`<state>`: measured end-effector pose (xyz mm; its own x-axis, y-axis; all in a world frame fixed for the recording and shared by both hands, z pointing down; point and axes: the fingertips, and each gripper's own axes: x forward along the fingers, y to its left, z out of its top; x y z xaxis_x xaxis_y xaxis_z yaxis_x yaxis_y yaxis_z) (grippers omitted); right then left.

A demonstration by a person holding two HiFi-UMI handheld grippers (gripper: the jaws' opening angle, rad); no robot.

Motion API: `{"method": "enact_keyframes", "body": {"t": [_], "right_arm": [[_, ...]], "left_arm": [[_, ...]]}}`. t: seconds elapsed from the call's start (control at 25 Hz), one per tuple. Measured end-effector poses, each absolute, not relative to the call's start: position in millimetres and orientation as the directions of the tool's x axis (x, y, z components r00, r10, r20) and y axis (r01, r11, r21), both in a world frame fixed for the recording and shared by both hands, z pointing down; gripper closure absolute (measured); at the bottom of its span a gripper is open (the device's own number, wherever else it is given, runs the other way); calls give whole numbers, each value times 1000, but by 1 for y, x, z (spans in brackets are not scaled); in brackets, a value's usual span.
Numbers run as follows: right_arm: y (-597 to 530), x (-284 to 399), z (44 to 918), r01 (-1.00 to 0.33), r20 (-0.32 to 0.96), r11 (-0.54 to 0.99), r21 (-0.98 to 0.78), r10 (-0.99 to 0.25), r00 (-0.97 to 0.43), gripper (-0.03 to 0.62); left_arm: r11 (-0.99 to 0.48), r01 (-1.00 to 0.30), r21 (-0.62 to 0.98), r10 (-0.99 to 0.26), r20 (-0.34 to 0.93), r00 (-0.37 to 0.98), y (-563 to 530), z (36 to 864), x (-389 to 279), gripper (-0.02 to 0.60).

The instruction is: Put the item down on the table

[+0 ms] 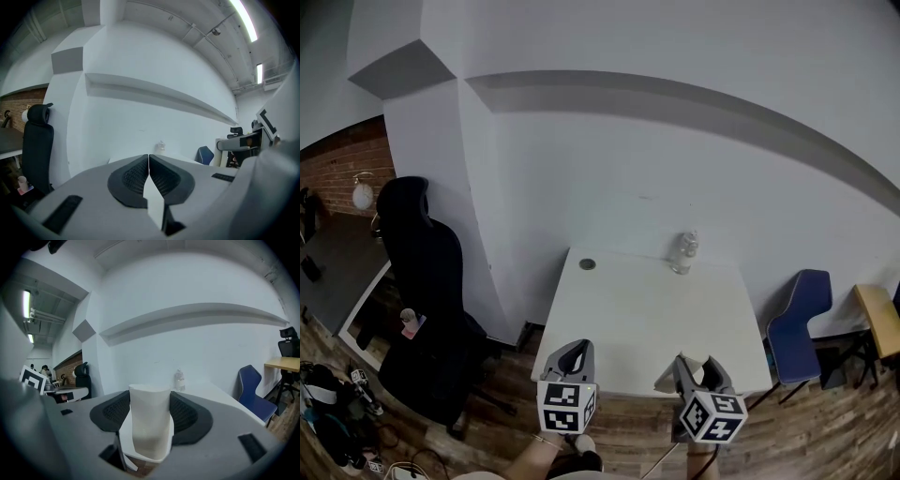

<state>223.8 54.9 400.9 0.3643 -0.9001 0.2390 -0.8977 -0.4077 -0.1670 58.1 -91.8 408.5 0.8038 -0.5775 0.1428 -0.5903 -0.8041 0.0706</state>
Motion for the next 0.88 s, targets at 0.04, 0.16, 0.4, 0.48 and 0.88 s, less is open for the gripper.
{"method": "enact_keyframes", "body": {"t": [0.04,0.16,0.4,0.48,0.88], "right_arm": [[50,230,397,-898,234,-411,-160,-899,370,309],[35,247,388,-897,220,-416,-147,-898,381,309],[2,269,382,-899,212,-414,-142,-900,381,309],[-9,274,380,-902,210,-410,-138,-902,378,309],[-58,306,377,-909,224,-401,-109,-901,371,309]], "left_arm": [[-806,-587,75,-575,138,807,-97,407,64,560],[-811,-579,82,-568,120,814,-114,401,83,560],[-812,-578,84,-570,98,816,-148,391,107,560],[-808,-583,86,-576,95,812,-159,389,111,560],[-803,-583,126,-576,91,813,-204,396,143,560]]}}
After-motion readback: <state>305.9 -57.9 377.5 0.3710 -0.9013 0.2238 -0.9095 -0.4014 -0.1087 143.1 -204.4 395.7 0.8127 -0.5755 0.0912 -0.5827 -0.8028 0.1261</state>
